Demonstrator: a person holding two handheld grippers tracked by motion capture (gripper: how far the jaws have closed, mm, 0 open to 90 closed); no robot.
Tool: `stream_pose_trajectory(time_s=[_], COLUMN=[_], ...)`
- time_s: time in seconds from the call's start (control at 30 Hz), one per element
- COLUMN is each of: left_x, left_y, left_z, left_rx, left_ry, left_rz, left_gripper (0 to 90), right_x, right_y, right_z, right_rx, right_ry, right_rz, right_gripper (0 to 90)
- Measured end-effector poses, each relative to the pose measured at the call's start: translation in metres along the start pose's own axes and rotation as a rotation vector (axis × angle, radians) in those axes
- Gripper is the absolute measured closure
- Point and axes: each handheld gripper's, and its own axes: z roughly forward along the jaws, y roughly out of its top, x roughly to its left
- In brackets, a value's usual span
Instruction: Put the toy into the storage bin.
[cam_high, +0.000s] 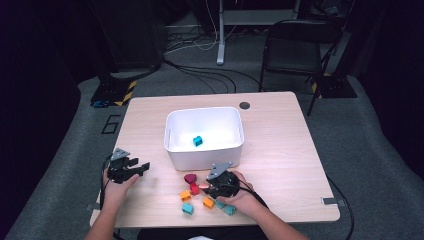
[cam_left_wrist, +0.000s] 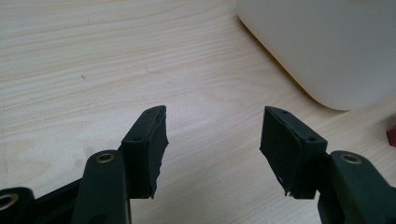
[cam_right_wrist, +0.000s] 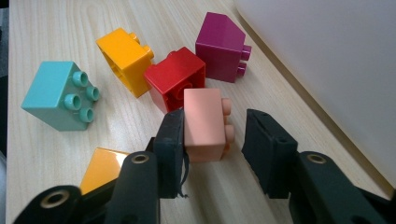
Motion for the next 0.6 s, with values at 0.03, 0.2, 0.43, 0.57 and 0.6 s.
stream_pose_trajectory(time_s=[0.03, 0.2, 0.43, 0.57, 0.6], left_x=[0.000, 0.000, 0.001, 0.001, 0.001], left_y=[0.000, 0.000, 0.000, 0.000, 0.000], left_z=[0.000, 0.000, -0.001, -0.001, -0.001], left_rx=[0.000, 0.000, 0.008, 0.007, 0.007], left_ry=[0.000, 0.000, -0.002, -0.001, -0.001], left_rz=[0.000, 0.000, 0.002, 0.003, 0.003], left_gripper=[40.7, 40.8, 40.7, 40.7, 40.7], right_x=[0.000, 0.000, 0.002, 0.002, 0.002], right_y=[0.000, 0.000, 0.004, 0.007, 0.007], right_z=[0.000, -0.002, -0.007, -0.012, -0.013], right_rx=[0.000, 0.000, -0.007, -0.017, -0.019], right_ry=[0.000, -0.007, -0.008, -0.009, -0.003], right_rz=[0.000, -0.010, -0.023, -0.030, -0.029], right_gripper=[59.1, 65.4, 65.8, 65.9, 65.9])
